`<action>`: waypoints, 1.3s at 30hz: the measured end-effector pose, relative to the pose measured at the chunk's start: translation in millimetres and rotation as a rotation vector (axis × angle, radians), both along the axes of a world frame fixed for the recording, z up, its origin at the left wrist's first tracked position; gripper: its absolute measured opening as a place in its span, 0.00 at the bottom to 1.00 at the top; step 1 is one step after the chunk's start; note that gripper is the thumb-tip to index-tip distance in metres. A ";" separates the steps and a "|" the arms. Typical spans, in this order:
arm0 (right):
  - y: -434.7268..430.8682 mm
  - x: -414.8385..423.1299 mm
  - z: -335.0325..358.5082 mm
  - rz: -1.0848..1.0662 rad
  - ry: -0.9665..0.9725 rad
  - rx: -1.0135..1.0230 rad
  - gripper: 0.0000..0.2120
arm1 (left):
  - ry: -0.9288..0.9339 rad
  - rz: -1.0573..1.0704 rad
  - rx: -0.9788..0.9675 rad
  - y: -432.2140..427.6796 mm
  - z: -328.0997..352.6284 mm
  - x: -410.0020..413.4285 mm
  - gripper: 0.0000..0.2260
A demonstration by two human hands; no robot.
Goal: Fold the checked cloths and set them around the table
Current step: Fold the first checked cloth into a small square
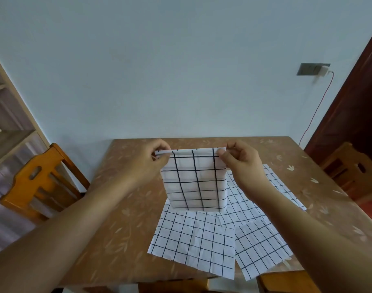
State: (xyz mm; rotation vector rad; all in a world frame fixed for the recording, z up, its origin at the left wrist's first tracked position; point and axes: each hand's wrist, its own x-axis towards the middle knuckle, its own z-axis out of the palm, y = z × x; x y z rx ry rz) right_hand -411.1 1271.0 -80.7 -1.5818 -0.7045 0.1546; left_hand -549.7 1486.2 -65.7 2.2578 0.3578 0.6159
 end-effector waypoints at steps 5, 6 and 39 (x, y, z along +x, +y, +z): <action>9.3 -10.9 12.0 0.089 -0.203 -0.093 0.06 | 0.161 -0.178 0.364 -9.9 9.9 9.1 0.07; 11.4 -13.2 13.0 0.109 -0.234 -0.100 0.05 | 0.167 -0.218 0.414 -13.3 10.3 13.4 0.12; 1.6 -13.0 -7.8 0.432 0.571 -0.098 0.12 | 0.104 -0.284 -0.950 26.8 12.8 8.5 0.39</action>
